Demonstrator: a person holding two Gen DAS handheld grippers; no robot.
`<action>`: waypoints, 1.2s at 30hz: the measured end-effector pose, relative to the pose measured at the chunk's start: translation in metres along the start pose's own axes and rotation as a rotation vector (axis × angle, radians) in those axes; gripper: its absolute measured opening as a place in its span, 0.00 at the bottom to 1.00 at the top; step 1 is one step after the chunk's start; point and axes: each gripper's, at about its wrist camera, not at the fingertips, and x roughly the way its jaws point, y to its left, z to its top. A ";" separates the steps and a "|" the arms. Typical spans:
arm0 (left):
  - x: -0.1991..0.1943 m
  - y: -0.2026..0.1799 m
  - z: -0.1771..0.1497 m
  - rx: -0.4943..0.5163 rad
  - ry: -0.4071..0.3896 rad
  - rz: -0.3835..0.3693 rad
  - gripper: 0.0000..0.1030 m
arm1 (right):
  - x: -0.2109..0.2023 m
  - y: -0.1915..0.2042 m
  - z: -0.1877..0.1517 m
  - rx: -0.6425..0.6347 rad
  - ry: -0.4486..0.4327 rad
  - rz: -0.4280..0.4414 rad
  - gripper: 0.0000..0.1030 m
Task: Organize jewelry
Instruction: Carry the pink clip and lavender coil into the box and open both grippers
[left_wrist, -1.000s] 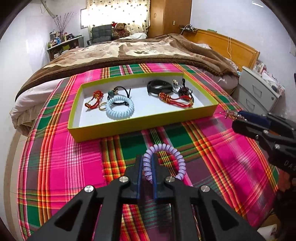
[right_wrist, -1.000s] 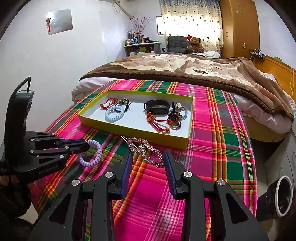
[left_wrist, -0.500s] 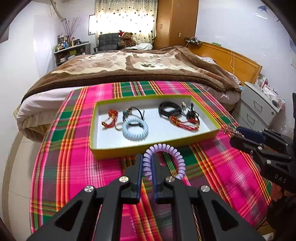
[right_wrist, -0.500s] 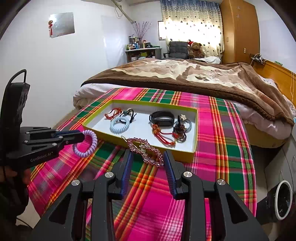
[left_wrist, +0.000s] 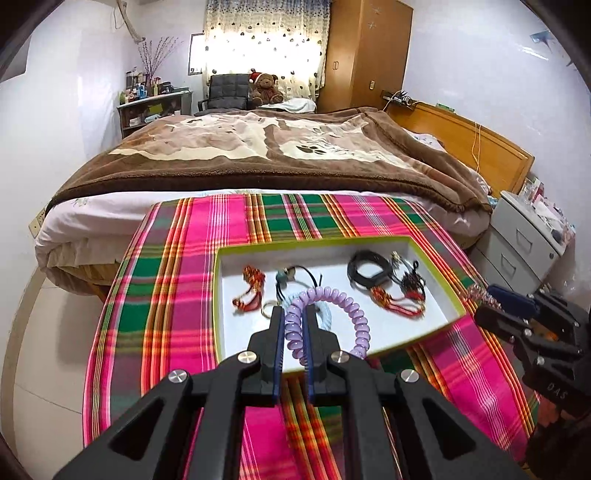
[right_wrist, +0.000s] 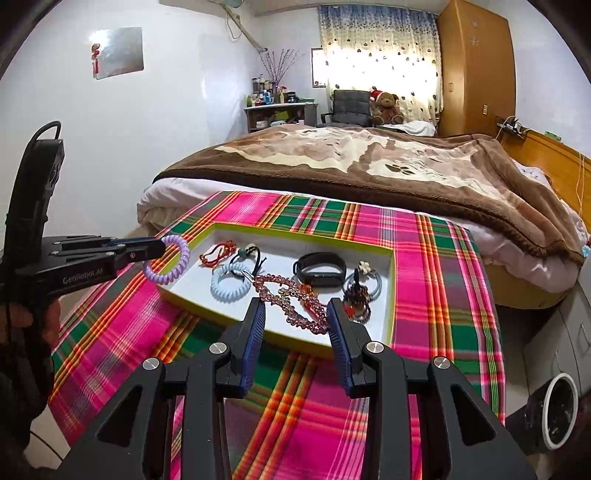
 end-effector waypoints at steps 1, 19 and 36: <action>0.004 0.002 0.003 -0.001 0.002 0.002 0.09 | 0.003 0.000 0.001 -0.001 0.002 -0.005 0.35; 0.090 0.018 0.017 -0.060 0.114 -0.032 0.09 | 0.096 -0.005 0.007 0.015 0.173 -0.002 0.35; 0.106 0.018 0.009 -0.054 0.161 -0.021 0.10 | 0.116 0.003 0.000 -0.005 0.249 0.014 0.35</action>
